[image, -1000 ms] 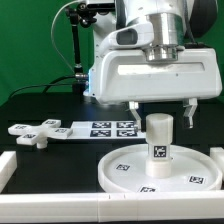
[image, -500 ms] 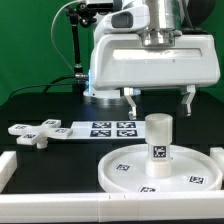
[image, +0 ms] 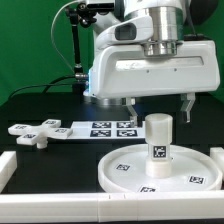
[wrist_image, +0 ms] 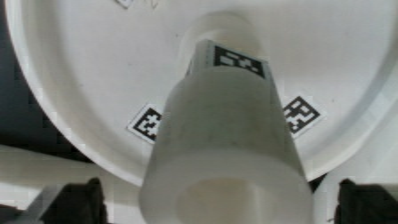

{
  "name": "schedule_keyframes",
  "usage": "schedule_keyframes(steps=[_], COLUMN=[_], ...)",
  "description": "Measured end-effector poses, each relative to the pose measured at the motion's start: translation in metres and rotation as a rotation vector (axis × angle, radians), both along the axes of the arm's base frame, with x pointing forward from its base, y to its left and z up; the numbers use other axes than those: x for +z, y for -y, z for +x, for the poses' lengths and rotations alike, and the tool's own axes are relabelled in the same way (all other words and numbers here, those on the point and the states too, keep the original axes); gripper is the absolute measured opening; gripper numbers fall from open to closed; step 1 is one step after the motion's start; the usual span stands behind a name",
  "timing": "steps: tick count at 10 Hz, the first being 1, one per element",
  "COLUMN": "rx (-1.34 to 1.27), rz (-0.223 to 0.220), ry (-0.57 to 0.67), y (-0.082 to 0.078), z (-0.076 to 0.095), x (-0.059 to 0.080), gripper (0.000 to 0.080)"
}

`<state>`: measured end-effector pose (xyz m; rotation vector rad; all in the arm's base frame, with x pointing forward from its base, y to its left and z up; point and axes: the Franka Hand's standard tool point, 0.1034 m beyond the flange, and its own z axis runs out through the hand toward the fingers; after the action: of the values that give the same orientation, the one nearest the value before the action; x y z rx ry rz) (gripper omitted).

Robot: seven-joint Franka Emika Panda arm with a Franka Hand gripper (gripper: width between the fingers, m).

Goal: Assemble round table

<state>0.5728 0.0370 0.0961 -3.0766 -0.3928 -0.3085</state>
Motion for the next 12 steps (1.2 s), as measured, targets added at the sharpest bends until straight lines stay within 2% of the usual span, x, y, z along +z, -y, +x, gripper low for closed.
schedule_keyframes(steps=[4,10,11,12], rx=[0.013,0.027,0.028,0.028], rz=[0.011,0.005,0.006,0.006], ry=[-0.264,-0.255,-0.255,-0.255], y=[-0.0020,0.0025,0.0018,0.0019], z=[-0.0116,-0.0083,-0.0084,-0.0082], x=[-0.0036,-0.0072,-0.0072,-0.0071], gripper=[0.0648,0.0639,0.0470,0.0470])
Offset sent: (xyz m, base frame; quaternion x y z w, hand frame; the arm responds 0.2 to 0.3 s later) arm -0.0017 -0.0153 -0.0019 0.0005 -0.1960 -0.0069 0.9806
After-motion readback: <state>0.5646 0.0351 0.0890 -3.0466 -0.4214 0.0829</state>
